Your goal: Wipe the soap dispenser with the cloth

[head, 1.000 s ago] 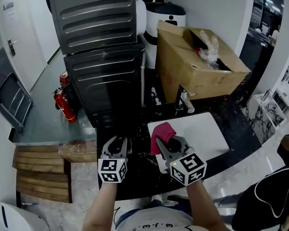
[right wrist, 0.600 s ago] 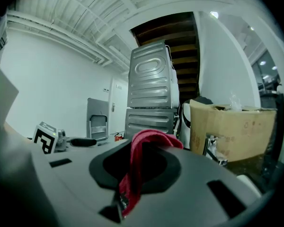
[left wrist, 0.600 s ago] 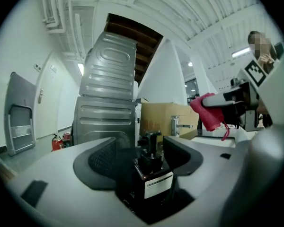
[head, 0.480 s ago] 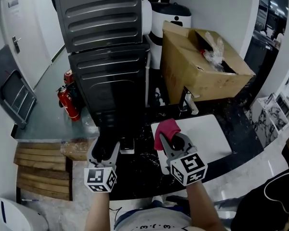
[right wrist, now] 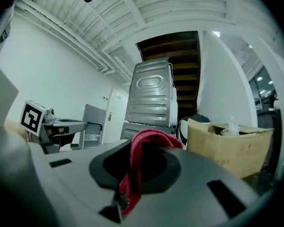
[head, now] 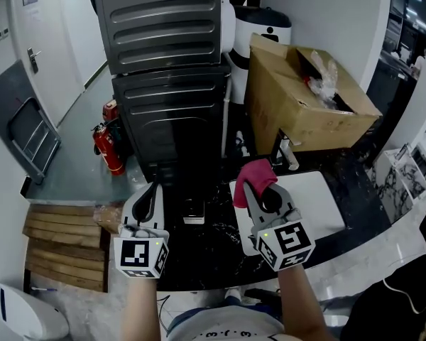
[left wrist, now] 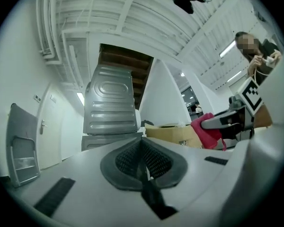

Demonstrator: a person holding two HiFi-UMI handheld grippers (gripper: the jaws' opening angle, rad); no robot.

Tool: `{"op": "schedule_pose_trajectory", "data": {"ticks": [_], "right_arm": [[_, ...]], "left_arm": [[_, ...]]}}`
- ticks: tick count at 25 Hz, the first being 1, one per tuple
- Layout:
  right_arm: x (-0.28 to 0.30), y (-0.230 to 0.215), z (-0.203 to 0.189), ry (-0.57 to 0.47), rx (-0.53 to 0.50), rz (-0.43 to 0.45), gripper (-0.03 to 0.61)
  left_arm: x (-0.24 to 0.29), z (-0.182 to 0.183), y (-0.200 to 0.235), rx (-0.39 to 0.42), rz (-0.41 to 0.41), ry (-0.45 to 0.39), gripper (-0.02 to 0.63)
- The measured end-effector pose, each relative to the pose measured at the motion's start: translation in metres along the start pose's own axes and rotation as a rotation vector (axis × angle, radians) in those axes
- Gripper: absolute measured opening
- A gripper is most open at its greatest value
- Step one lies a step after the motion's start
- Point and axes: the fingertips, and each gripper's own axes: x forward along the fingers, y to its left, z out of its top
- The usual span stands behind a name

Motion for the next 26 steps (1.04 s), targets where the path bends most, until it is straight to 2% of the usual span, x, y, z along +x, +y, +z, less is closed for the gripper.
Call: {"op": "schedule_pose_trajectory", "data": {"ticks": [3,11,26], "right_arm": [[-0.005,-0.003,0.009,-0.021,0.025,-0.024,0.046],[-0.012,0.001,0.017,-0.035,0.008,-0.046,0.044],[-0.019,0.023,0.032,-0.071,-0.025,-0.064,0.044]], "left_arm": [[0.0,0.011,0.0,0.019,0.006,-0.014,0.012],[-0.002,0.026,0.002,0.035,0.009,-0.025,0.012],[-0.019,0.044,0.013,0.027,0.025,-0.061,0.011]]}}
